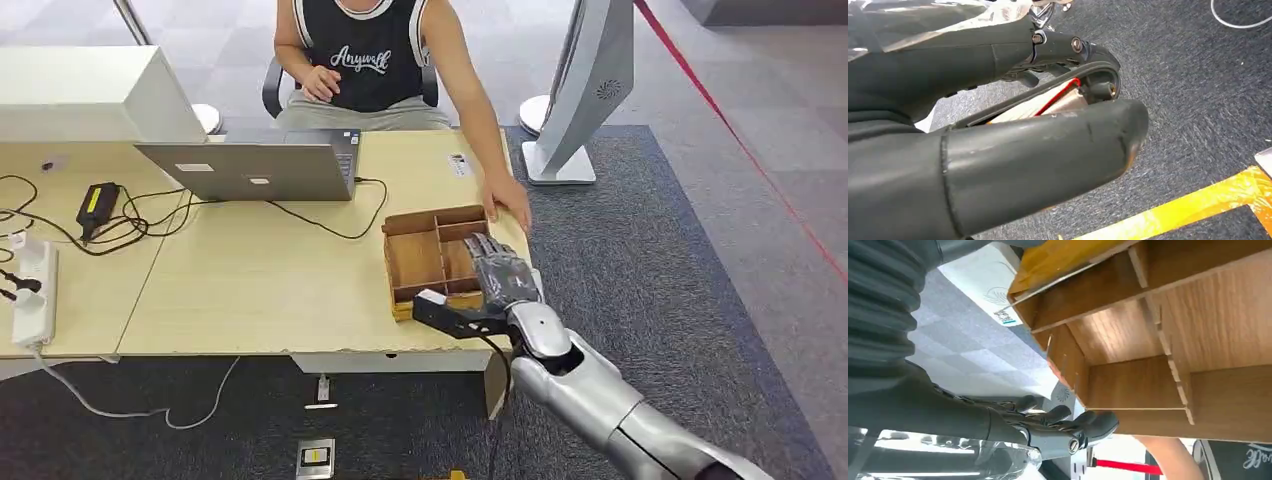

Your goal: Pass the card to the sensor for recognition and then transmit it.

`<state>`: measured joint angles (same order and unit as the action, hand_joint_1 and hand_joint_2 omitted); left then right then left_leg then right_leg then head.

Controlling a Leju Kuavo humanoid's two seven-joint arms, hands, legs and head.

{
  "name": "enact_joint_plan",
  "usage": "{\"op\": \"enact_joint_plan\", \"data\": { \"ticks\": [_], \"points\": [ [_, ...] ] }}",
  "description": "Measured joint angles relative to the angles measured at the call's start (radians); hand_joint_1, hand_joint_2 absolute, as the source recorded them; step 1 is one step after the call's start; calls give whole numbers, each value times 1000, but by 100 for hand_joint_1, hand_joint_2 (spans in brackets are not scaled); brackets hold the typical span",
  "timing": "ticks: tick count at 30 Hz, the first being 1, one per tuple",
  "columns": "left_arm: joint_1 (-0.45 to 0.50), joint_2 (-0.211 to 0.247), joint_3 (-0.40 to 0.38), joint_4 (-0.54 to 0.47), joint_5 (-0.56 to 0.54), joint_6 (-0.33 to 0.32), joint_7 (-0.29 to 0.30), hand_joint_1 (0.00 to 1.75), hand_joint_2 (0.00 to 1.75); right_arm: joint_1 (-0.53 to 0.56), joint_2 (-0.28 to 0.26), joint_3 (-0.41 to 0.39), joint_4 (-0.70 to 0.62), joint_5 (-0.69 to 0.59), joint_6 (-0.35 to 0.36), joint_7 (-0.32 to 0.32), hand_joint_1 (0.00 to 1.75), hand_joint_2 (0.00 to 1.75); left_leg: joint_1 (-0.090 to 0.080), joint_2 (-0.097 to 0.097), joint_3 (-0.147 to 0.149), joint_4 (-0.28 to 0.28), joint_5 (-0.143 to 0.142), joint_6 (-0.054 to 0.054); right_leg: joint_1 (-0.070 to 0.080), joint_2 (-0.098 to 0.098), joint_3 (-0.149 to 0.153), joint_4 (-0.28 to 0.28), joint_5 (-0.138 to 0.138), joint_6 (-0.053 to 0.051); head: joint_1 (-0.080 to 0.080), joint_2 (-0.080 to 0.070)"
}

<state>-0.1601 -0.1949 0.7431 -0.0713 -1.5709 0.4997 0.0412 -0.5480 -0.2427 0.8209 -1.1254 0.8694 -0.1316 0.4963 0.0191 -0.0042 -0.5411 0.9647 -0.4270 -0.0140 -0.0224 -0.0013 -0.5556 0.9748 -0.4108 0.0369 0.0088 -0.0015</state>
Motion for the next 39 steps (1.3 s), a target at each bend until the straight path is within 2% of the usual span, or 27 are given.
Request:
{"op": "enact_joint_plan", "data": {
  "ticks": [16, 34, 35, 36, 37, 39],
  "points": [
    [-1, 0, -2, -2, 0, -2, 0, 0, 0, -24, 24, 11, 70, -14, -10, 0, 0, 175, 0, 0, 0, 0, 0, 0, 0, 0, 0, 0, 0, 0, 0, 0],
    [0, 0, -2, -2, 0, 3, -3, 0, 0, -31, 24, 14, 110, -26, -12, 0, 0, 175, 0, 0, 0, 0, 0, 0, 0, 0, 0, 0, 0, 0, 0, 0],
    [0, 0, -2, -2, 0, 3, -3, 0, 0, -31, 24, 14, 111, -26, -12, 0, 5, 175, 0, 0, 0, 0, 0, 0, 0, 0, 0, 0, 0, 0, 0, 0],
    [0, 0, -2, -2, 0, 5, -3, 0, 0, -31, 24, 14, 113, -27, -12, 0, 66, 175, 0, 0, 0, 0, 0, 0, 0, 0, 0, 0, 0, 0, 0, 0],
    [0, 0, -2, -2, 0, 6, -4, 0, 0, -31, 24, 14, 114, -27, -12, 0, 157, 175, 0, 0, 0, 0, 0, 0, 0, 0, 0, 0, 0, 0, 0, 0],
    [1, 0, -2, -2, 0, 12, -6, 0, 0, -31, 24, 14, 114, -27, -13, 0, 155, 175, 0, 0, 0, 0, 0, 0, 0, 0, 0, 0, 0, 0, 0, 0]
  ]
}}
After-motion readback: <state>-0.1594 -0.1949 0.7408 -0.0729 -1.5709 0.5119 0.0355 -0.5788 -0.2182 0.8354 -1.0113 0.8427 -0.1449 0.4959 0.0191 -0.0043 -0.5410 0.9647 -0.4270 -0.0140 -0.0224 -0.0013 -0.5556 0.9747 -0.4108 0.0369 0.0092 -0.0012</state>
